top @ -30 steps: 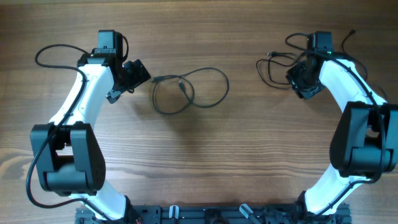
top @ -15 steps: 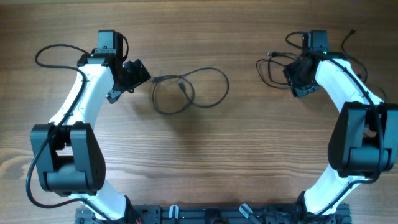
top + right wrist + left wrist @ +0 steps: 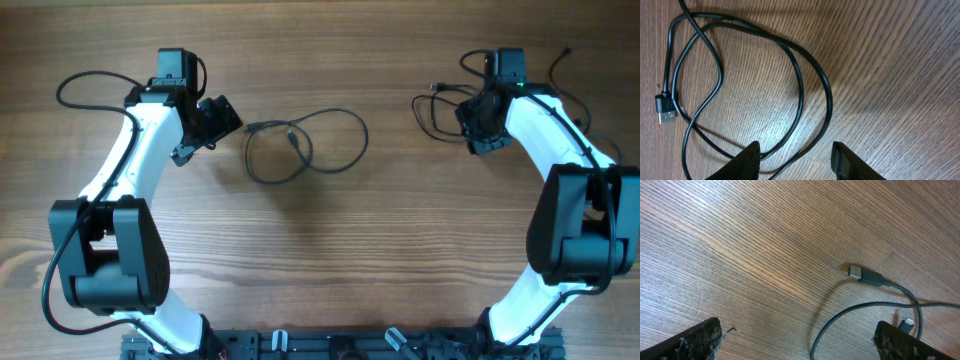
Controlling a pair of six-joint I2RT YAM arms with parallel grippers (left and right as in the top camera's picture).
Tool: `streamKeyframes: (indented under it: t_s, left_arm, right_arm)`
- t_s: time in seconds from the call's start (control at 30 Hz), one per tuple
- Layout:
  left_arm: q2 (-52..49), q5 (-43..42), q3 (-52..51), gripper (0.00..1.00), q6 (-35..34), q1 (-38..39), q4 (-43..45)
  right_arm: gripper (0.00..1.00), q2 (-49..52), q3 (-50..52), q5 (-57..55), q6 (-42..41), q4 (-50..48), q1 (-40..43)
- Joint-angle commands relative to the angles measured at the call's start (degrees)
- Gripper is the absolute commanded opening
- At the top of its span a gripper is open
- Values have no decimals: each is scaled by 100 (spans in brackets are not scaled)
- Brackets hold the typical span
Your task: Untangle cables
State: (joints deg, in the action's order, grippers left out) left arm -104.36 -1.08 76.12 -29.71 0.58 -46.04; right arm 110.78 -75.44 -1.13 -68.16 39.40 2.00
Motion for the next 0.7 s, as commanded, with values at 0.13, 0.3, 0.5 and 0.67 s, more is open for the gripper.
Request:
streamKeyframes:
  t_s: [0.13, 0.3, 0.5, 0.67]
  left_arm:
    - [-46, 96, -15, 100, -79, -7, 15]
    - [-46, 96, -15, 100, -79, -7, 15]
    - [-46, 96, -15, 100, -79, -7, 15]
    - [-46, 96, -15, 100, -79, -7, 15]
  right_arm:
    - [52, 579, 15, -302, -101, -229, -33]
    - [47, 710, 15, -188, 74, -575, -33]
    - [34, 710, 15, -186, 219, -573, -33]
    - [32, 710, 15, -184, 216, -575, -33]
